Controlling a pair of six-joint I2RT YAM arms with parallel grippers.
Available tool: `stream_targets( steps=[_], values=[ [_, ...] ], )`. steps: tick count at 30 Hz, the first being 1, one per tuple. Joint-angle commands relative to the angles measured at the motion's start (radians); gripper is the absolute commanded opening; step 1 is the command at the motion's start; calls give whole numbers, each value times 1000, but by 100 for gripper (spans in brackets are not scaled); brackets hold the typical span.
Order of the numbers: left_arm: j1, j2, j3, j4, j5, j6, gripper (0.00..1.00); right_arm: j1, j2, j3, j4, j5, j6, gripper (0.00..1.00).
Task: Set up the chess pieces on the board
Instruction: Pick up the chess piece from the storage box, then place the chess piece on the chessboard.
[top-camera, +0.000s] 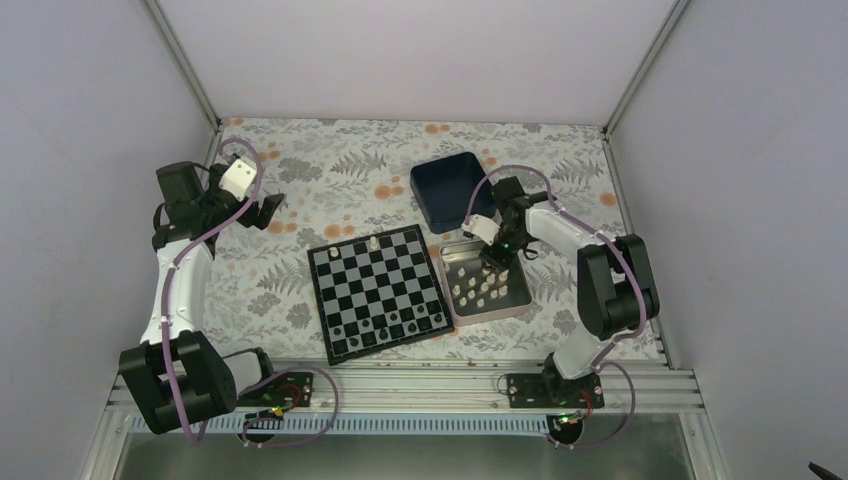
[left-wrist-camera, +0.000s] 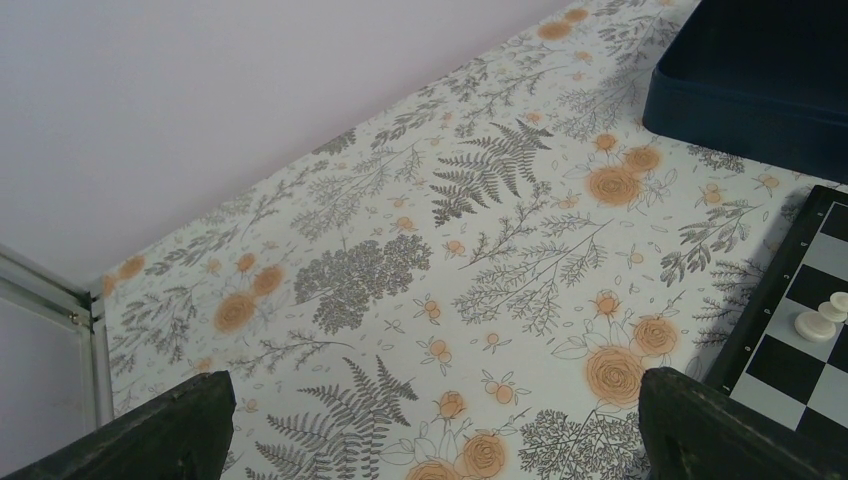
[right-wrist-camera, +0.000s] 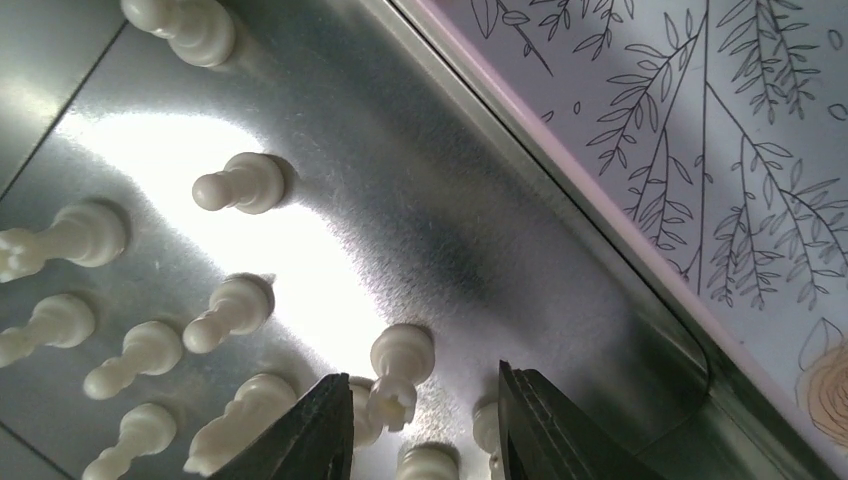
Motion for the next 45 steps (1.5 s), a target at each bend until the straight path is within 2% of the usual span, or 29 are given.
stream_targets(
  steps=[1,8,13,17,21,29,38,45],
  values=[
    [5,7,15,-7,30,9,100,-2,29,0,20,-21,-8,38],
    [5,8,8,-4,37,12,100,-2,46,-8,19,-15,-10,32],
    [5,1,0,-2,38,15,100,-2,45,-1,15,-20,-7,16],
    [5,0,-2,-5,40,18,100,-1,33,14,-3,-18,-2,9],
    [5,-6,-6,-4,40,22,100,5,3,57,-47,-16,5,8],
    [5,-9,-9,0,46,23,100,114,-13,326,-201,4,29,8],
    [5,-15,-6,3,49,24,100,275,251,704,-252,17,38,9],
    [5,-18,-7,0,34,34,100,324,444,858,-251,15,35,9]
  ],
)
